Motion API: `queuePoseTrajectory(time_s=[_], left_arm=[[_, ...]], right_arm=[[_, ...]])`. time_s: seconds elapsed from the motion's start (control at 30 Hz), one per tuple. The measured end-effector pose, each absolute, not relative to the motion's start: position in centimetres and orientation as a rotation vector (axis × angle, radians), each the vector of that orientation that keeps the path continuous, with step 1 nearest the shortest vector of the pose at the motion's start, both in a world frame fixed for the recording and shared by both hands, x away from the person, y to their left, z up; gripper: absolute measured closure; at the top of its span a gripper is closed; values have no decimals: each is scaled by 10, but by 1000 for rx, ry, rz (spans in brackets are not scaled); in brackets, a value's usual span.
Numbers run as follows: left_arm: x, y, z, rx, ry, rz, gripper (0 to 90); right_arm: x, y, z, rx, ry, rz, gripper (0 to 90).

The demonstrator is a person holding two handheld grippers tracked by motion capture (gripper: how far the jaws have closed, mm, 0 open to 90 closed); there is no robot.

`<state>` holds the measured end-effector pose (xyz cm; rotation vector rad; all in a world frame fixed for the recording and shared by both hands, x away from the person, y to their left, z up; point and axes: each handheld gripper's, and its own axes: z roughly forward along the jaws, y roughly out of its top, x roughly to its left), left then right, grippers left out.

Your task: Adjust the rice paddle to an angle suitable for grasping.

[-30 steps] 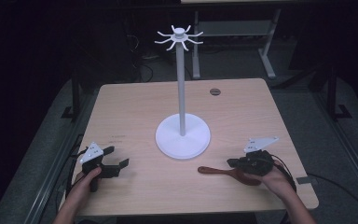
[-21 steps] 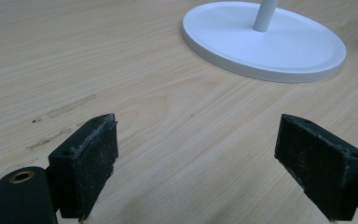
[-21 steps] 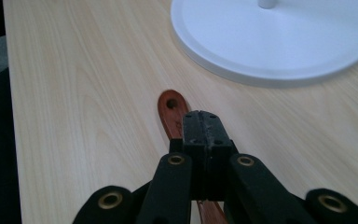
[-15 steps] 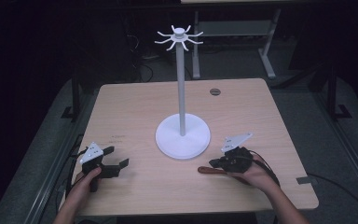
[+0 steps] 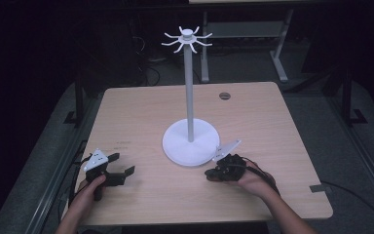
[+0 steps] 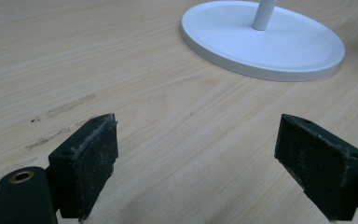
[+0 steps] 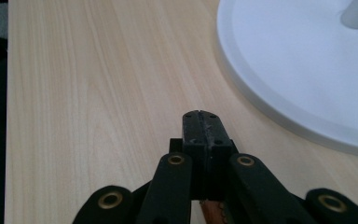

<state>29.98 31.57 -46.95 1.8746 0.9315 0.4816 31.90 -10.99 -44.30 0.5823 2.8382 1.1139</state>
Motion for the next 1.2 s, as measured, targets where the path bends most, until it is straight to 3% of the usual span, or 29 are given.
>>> queuePoseTrajectory(time_s=[0.47,1.2], left_arm=[[300,315,-470,1879,929,480,129],[300,316,-469,1889,924,482,129]], right_arm=[[317,-103,-455,507,2878,1018,895],[326,-117,-456,647,2832,992,897]])
